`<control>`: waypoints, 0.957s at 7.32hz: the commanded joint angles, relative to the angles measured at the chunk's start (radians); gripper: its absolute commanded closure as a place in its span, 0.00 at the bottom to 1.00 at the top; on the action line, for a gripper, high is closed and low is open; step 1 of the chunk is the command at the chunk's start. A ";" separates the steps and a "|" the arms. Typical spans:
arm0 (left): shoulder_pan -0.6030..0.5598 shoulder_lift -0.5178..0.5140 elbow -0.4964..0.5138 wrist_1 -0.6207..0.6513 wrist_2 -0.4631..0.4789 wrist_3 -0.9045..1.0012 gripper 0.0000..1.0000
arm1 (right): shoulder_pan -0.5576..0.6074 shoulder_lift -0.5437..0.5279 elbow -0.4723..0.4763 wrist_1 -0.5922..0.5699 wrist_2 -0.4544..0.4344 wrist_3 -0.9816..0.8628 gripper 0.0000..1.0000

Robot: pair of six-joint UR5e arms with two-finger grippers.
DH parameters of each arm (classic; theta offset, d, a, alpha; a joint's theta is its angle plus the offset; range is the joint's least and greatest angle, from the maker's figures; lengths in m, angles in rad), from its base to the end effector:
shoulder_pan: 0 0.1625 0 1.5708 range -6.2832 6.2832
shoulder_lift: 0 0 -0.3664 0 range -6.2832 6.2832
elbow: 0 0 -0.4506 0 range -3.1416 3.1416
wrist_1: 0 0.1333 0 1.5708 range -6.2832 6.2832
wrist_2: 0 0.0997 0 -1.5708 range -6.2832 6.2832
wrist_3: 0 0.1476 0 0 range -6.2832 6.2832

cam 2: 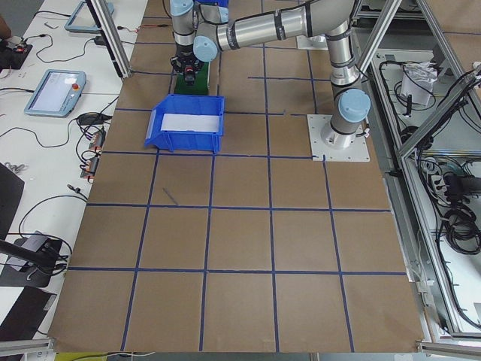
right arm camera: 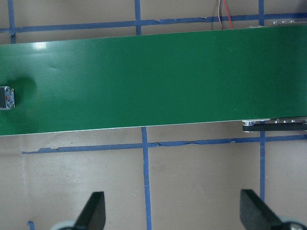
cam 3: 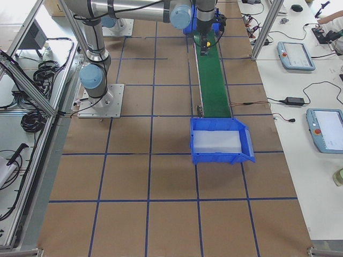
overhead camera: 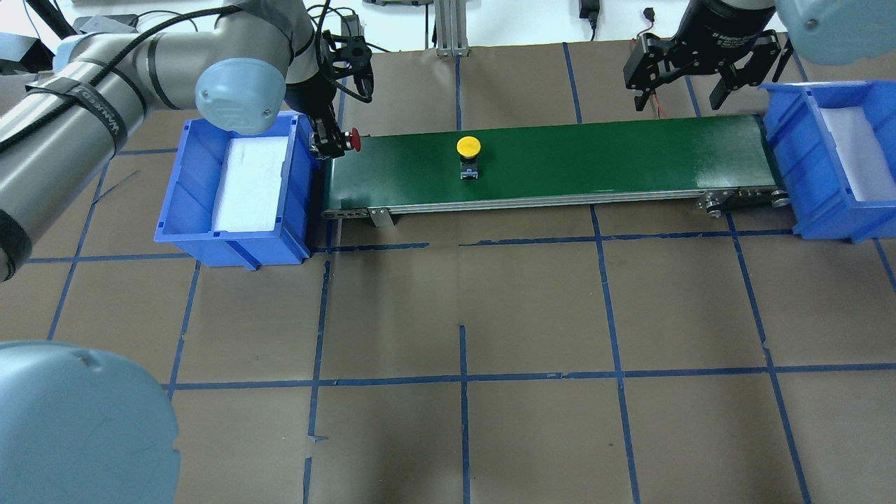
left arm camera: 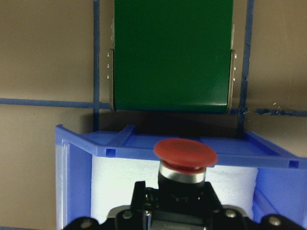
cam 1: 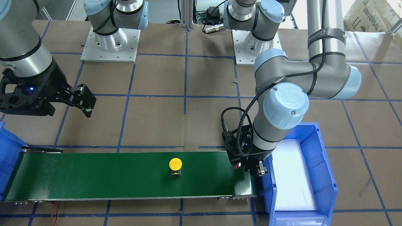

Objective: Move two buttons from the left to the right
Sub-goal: 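Lift the red button and carry it onto the conveyor belt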

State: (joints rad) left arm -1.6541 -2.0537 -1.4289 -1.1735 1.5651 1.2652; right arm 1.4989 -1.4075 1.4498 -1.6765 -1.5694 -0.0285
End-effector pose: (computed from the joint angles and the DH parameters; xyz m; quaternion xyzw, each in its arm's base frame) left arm -0.1921 -0.6890 0.1945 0.6241 0.7808 -0.0250 0.0133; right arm 0.0887 -0.6266 0.3640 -0.0217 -0.9993 0.0317 0.0009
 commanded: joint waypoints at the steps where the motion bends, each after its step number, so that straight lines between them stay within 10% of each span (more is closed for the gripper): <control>1: -0.045 -0.068 0.002 0.069 0.009 -0.016 0.71 | -0.022 -0.002 -0.002 0.007 0.002 -0.007 0.00; 7: -0.056 -0.037 -0.011 0.081 0.016 -1.110 0.71 | -0.023 0.001 -0.002 0.003 0.000 -0.011 0.00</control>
State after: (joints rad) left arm -1.7080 -2.0898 -1.4376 -1.0909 1.5794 0.3993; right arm 1.4757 -1.4076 1.4464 -1.6736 -1.5674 -0.0392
